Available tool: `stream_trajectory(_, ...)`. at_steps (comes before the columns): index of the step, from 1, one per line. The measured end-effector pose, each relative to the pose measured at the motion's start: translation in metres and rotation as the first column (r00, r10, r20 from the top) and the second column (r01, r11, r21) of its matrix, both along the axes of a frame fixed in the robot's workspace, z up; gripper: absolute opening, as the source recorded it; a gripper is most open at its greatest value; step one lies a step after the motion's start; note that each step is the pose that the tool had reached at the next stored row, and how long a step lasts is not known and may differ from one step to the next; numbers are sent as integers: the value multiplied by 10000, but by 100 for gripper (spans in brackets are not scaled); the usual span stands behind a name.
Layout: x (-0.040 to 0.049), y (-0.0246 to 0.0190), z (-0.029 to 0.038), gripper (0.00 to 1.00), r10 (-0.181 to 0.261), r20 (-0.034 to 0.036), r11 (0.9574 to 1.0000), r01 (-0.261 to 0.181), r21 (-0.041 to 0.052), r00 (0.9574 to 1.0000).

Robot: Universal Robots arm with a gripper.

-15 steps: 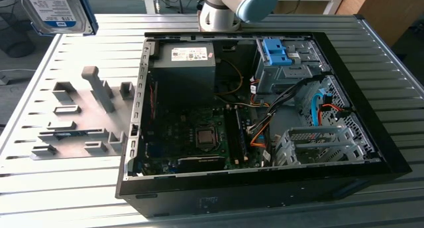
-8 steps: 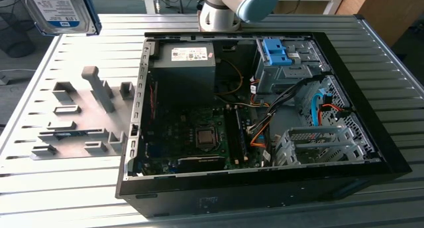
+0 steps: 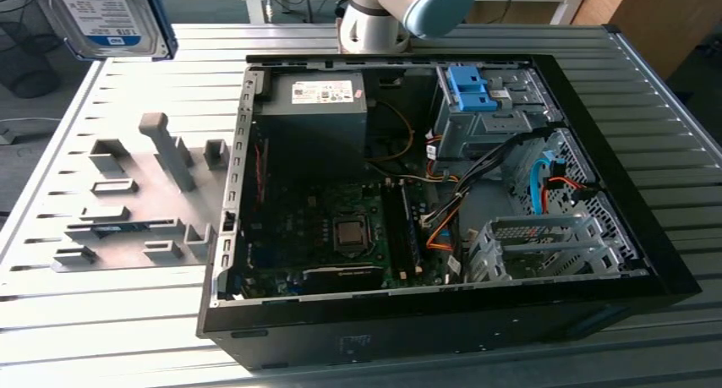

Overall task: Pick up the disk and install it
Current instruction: 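Pick up the disk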

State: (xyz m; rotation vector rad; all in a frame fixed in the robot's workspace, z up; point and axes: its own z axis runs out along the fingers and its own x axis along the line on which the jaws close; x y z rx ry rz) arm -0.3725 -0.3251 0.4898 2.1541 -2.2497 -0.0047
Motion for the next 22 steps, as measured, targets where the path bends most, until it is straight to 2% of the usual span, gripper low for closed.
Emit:
stream_trajectory(19, 175, 0, 0, 37, 0, 0, 10000, 0, 0, 10000)
stream_trajectory(22, 257, 0, 0, 37, 0, 0, 10000, 0, 0, 10000)
